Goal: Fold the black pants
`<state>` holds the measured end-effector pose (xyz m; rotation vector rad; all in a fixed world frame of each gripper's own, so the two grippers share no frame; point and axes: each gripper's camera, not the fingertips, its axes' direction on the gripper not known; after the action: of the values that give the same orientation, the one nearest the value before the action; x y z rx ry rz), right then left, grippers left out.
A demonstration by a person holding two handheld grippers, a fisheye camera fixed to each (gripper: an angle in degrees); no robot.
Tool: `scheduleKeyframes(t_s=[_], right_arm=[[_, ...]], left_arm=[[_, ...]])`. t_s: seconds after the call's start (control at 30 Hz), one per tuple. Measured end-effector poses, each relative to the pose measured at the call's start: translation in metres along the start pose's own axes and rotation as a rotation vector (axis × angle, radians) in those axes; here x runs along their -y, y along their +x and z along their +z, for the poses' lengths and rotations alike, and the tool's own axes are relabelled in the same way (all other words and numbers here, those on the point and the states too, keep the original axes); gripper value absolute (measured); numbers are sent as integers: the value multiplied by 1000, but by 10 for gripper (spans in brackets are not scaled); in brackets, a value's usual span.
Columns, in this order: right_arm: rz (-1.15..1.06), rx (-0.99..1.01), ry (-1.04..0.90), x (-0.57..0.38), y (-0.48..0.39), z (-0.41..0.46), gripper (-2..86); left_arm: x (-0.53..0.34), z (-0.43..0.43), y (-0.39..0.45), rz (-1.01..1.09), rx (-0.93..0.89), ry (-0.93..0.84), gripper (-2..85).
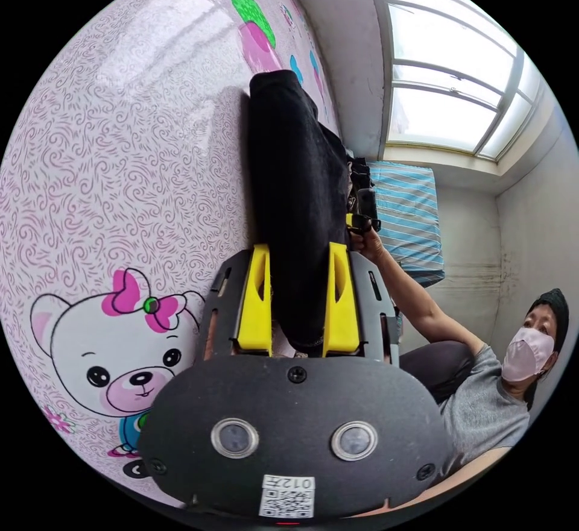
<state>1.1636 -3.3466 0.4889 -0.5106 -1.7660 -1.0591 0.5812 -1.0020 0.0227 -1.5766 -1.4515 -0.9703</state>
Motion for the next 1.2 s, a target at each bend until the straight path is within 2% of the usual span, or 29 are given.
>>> scheduleKeyframes(t_s=[0.33, 0.57, 0.73, 1.03, 1.2], right_arm=[[-40, 149, 106, 28, 102, 38, 86], [-111, 229, 171, 45, 149, 75, 78], [-201, 268, 131, 79, 156, 112, 78], [-442, 250, -86, 175, 101, 209, 80], [-580, 204, -252, 221, 35, 290, 80]], left_arm=[[1, -9, 93, 33, 15, 12, 113], [-22, -49, 210, 75, 49, 47, 106], [-66, -104, 302, 109, 71, 110, 105], [-228, -247, 475, 145, 116, 399, 104], [-373, -341, 566, 134, 129, 645, 104]])
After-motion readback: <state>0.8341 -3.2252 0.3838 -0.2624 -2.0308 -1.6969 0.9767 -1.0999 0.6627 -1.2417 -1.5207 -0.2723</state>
